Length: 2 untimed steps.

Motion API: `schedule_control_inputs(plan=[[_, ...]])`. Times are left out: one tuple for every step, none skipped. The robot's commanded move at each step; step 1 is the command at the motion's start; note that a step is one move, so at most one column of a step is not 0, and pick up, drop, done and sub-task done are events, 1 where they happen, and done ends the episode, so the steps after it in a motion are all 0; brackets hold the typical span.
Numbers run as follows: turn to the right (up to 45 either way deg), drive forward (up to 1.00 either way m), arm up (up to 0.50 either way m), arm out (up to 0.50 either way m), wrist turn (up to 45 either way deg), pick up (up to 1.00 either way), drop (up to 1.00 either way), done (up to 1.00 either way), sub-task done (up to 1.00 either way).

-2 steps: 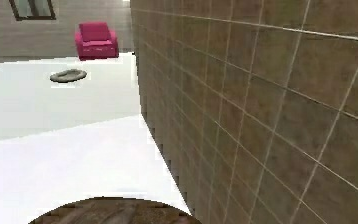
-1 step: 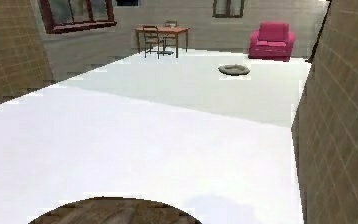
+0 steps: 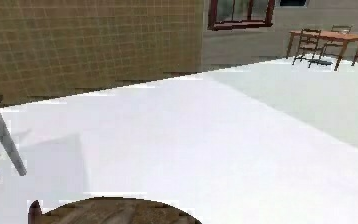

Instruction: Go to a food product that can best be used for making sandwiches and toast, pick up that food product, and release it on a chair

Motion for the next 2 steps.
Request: schedule_control_inputs(plan=[[45.0, 0.00, 0.00, 0.00, 0.0, 0.00, 0.00, 0.00, 0.00], [45.0, 0.00, 0.00, 0.00, 0.0, 0.00, 0.00, 0.00, 0.00]])
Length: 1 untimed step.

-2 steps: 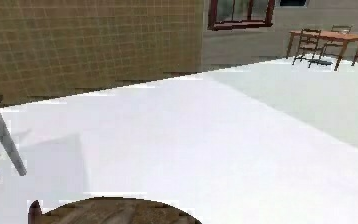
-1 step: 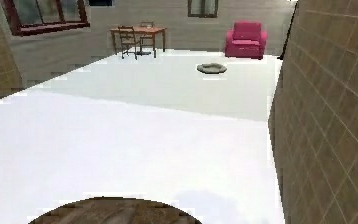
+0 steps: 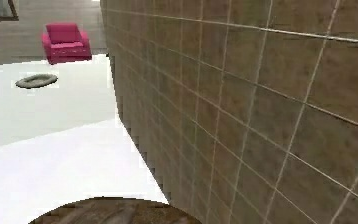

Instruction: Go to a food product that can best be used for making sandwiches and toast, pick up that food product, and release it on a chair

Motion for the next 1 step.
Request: schedule_control_inputs(plan=[[42.0, 0.00, 0.00, 0.00, 0.0, 0.00, 0.00, 0.00, 0.00]])
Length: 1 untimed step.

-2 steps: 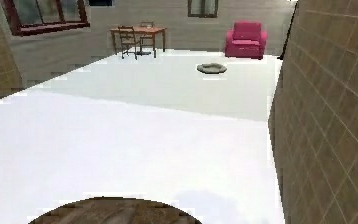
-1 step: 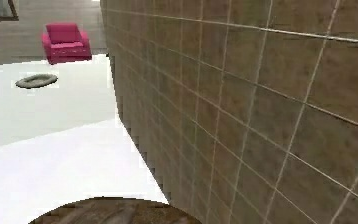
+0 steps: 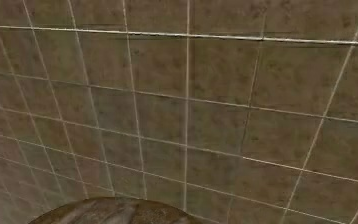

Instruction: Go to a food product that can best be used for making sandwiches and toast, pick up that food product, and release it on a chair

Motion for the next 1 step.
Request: schedule_control_inputs(plan=[[45.0, 0.00, 0.00, 0.00, 0.0, 0.00, 0.00, 0.00, 0.00]])
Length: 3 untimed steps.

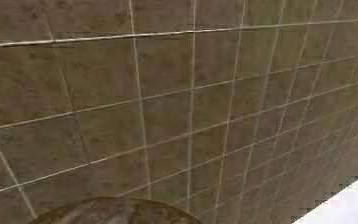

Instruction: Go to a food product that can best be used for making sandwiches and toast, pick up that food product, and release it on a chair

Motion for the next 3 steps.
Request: schedule_control_inputs(plan=[[45.0, 0.00, 0.00, 0.00, 0.0, 0.00, 0.00, 0.00, 0.00], [18.0, 0.00, 0.00, 0.00, 0.0, 0.00, 0.00, 0.00, 0.00], [0.0, 0.40, 0.00, 0.00, 0.0, 0.00, 0.00, 0.00, 0.00]])
